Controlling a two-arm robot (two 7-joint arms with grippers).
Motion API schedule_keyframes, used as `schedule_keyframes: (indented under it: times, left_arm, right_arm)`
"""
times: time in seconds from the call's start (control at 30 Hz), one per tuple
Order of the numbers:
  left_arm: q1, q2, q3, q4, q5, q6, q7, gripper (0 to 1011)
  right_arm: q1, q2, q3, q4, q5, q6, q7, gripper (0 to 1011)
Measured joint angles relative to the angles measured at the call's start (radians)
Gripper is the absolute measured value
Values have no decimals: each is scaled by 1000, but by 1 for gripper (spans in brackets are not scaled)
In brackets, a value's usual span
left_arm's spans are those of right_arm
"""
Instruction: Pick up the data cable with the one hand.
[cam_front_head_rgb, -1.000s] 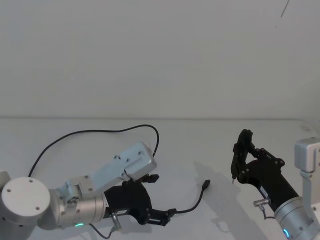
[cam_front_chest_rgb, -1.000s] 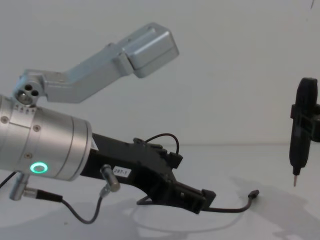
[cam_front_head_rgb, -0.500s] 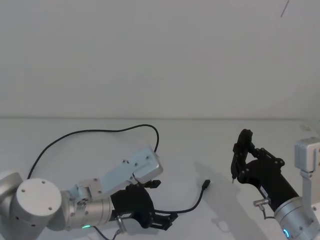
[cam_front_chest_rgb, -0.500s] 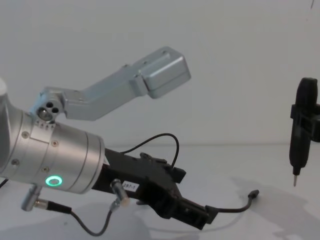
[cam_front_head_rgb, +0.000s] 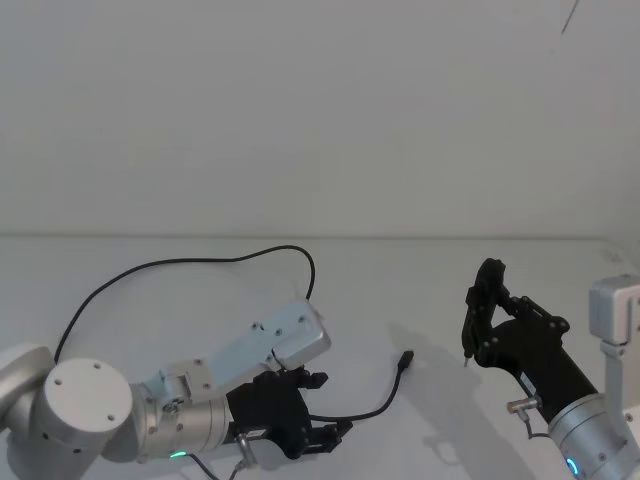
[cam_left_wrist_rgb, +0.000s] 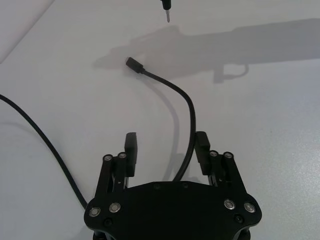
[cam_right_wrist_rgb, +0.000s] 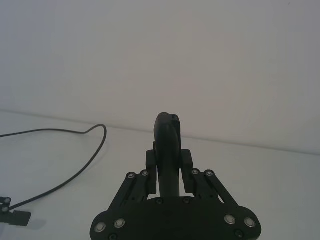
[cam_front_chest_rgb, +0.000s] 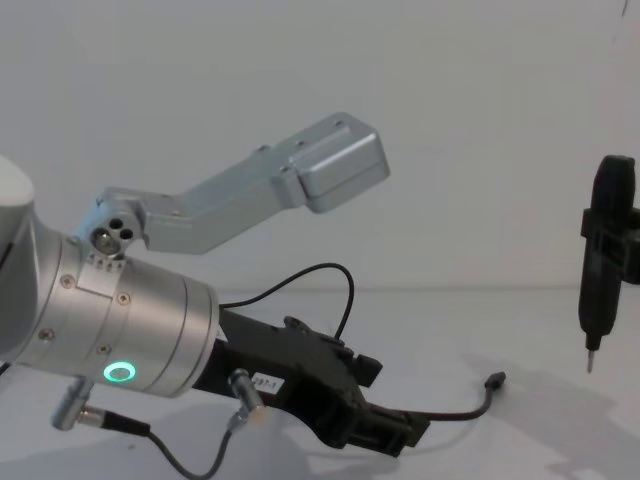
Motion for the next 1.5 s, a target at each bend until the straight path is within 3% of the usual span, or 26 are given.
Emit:
schedule_keyframes:
  times: [0.7, 1.07, 1.37, 1.5]
  left_arm:
    - [-3, -6, 4, 9, 6, 4, 2, 81]
    - [-4, -5, 5, 9, 8, -3, -5, 54]
    - [1, 14, 0, -2, 1, -80, -44, 54]
    - [8, 32, -11, -16, -16, -126, -66, 54]
  right_arm:
    - [0, 0, 0, 0, 0, 0, 0, 283]
    - [0, 0, 0, 0, 0, 0, 0, 283]
    - [2, -6, 12, -15, 27, 8, 20, 283]
    - [4, -13, 25, -35, 67, 26, 39, 283]
